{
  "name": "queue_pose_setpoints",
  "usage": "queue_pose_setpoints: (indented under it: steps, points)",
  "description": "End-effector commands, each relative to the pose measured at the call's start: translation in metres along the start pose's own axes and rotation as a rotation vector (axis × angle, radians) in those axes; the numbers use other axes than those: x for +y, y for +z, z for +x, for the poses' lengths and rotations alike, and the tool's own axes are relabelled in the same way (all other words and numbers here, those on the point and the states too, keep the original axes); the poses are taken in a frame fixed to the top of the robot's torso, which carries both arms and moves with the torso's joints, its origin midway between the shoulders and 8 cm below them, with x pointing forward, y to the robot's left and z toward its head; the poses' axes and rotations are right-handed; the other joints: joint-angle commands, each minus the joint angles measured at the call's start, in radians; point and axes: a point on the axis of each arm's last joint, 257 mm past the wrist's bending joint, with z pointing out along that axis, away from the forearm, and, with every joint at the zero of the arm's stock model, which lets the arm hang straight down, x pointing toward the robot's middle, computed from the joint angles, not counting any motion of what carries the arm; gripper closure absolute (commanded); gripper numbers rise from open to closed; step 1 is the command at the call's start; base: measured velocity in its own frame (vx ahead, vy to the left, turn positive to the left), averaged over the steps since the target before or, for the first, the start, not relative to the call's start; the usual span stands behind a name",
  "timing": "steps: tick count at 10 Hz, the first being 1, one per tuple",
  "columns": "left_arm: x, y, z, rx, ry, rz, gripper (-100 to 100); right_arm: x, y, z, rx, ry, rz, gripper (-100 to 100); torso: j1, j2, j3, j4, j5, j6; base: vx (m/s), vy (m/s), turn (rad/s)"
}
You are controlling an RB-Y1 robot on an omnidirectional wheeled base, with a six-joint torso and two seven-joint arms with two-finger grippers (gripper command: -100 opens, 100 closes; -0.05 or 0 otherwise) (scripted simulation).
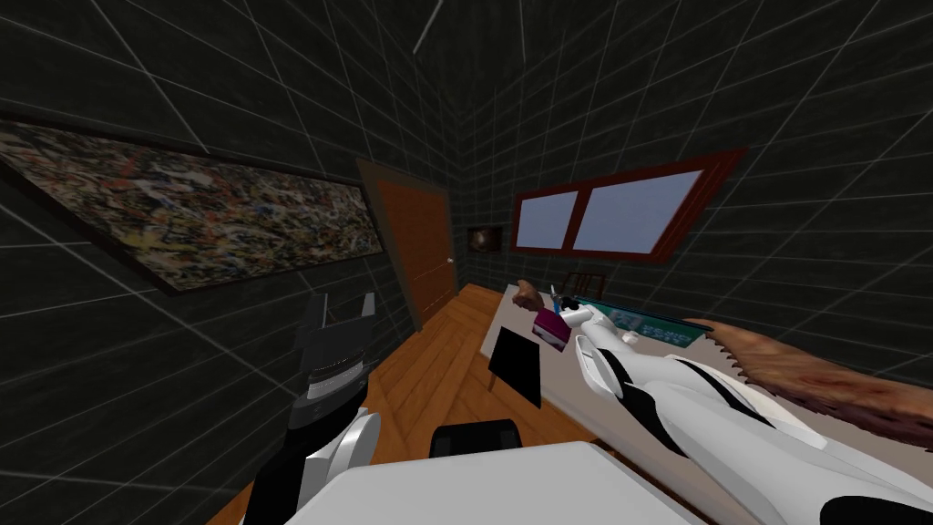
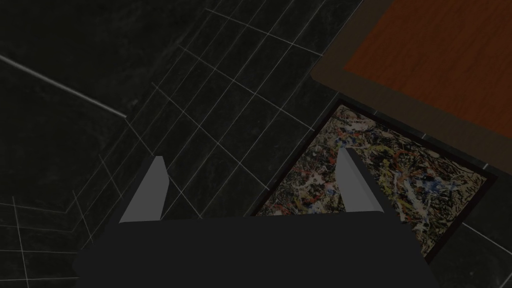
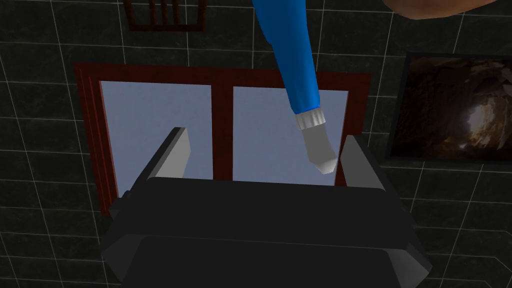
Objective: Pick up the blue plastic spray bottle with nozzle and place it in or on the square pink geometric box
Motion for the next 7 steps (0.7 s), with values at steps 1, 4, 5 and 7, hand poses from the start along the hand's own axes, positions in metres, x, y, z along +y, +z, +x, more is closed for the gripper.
queue_pose_setpoints:
  steps: [1,4,5,7]
  points:
    - [0.0000,0.0000,0.0000,0.000,0.000,0.000,0,0.0000,0.0000,0.0000,0.000,0.000,0.000,-100,0.000,0.000,0.000,0.000,0.000,0.000,-0.050,-0.015,0.018]
    - [0.0000,0.0000,0.0000,0.000,0.000,0.000,0,-0.0003,0.0002,-0.0003,0.002,0.000,0.002,0,0.002,-0.006,-0.003,-0.001,0.000,0.000,-0.003,-0.001,-0.001]
    - [0.0000,0.0000,0.0000,0.000,0.000,0.000,0,-0.0004,0.0002,-0.0003,0.002,0.000,0.002,0,0.002,-0.006,-0.003,-0.001,0.000,0.000,0.000,0.000,0.000]
    - [0.0000,0.0000,0.0000,0.000,0.000,0.000,0,-0.0004,0.0002,-0.0003,0.002,0.000,0.002,0,0.002,-0.006,-0.004,-0.001,0.000,0.000,0.000,0.000,0.000]
